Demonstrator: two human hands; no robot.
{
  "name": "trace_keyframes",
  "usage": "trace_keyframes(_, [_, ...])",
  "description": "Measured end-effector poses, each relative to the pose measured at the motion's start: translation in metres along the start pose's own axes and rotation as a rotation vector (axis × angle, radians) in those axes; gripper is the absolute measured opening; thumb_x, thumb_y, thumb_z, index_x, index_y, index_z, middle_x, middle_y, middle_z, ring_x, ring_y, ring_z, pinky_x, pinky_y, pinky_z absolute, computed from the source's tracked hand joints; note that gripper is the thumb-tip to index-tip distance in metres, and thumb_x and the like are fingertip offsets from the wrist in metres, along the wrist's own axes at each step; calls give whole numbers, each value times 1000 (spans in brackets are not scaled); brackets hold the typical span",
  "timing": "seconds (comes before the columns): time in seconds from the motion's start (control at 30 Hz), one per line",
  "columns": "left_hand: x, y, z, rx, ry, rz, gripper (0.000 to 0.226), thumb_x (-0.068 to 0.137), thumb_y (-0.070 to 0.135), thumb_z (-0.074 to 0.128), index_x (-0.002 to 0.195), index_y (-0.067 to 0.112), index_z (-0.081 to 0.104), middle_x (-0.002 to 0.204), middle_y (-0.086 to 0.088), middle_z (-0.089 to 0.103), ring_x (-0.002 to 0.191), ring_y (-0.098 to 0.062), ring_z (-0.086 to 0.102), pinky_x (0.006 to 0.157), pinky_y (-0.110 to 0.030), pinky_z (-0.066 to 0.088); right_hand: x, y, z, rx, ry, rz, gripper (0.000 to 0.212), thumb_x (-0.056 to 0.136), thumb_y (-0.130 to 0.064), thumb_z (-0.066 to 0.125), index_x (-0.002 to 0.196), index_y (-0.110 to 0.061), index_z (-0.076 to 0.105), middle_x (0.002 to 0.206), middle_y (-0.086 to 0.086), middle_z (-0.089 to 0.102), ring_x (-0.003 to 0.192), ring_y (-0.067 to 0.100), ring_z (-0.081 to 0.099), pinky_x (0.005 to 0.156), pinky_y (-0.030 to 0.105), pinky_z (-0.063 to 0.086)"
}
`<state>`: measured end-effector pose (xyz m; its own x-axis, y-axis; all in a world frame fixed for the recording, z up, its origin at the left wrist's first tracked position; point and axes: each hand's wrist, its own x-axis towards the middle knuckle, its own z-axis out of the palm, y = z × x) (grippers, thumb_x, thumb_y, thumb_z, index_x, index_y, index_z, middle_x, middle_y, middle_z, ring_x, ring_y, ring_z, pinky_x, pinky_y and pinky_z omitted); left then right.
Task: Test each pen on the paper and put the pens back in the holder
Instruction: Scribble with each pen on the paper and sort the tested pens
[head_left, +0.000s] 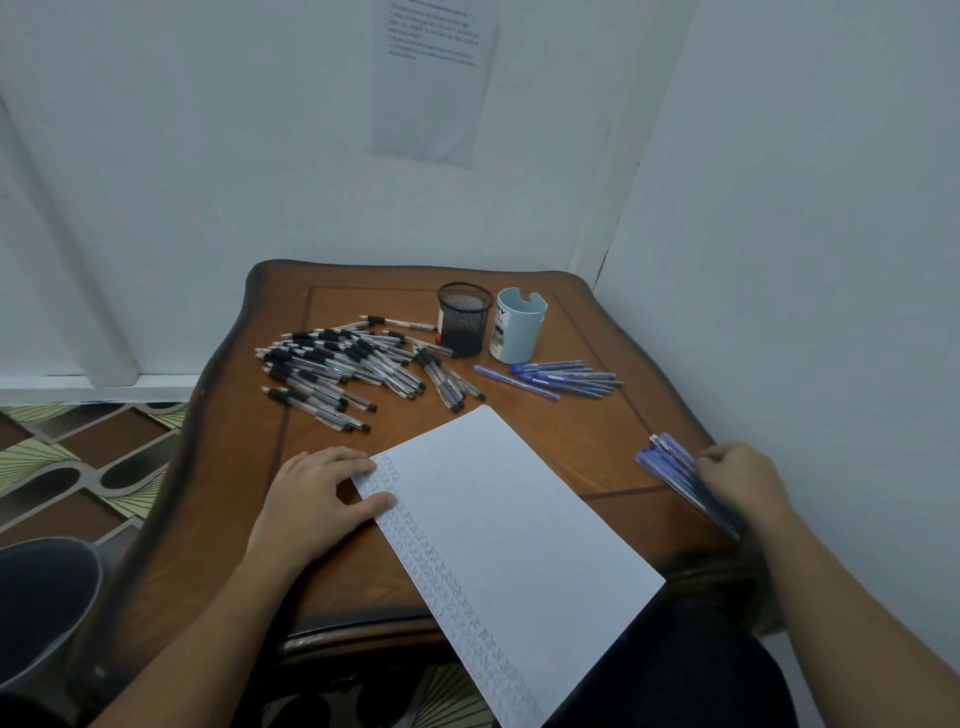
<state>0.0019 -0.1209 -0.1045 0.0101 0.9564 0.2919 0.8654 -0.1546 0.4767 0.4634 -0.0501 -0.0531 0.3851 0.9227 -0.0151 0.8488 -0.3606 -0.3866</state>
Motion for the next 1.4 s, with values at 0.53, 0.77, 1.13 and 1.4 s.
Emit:
trace_keyframes(0.53, [0,1,-2,29,-36,-11,76,67,83,39,118,33,66,123,21,58,113,1,48,110,-39,31,14,-181,85,-279,-168,-426,42,105,-29,42,147,-36,44,152,11,39,140,35,36,116,52,31])
trace_keyframes(0.77, [1,-1,-1,13,-18,-12,73,67,83,40,114,35,68,120,23,59,111,3,49,109,-38,31,9,-180,85,-265,4,-477,20,101,-27,54,118,-19,58,124,7,62,118,26,54,101,44,39])
trace_keyframes(1.13, [1,1,-2,20,-45,-26,76,67,84,36,117,36,66,123,23,57,115,3,48,111,-37,27,-11,-160,81,-242,-56,-599,25,98,-27,55,118,-15,64,114,6,63,98,20,60,79,27,51])
trace_keyframes(1.4, [-1,4,-4,9,-59,-35,78,66,84,35,118,35,65,125,23,56,117,2,47,112,-35,22,-30,-174,60,-96,-215,-527,15,104,-15,47,106,-30,46,106,13,60,85,17,59,65,18,47])
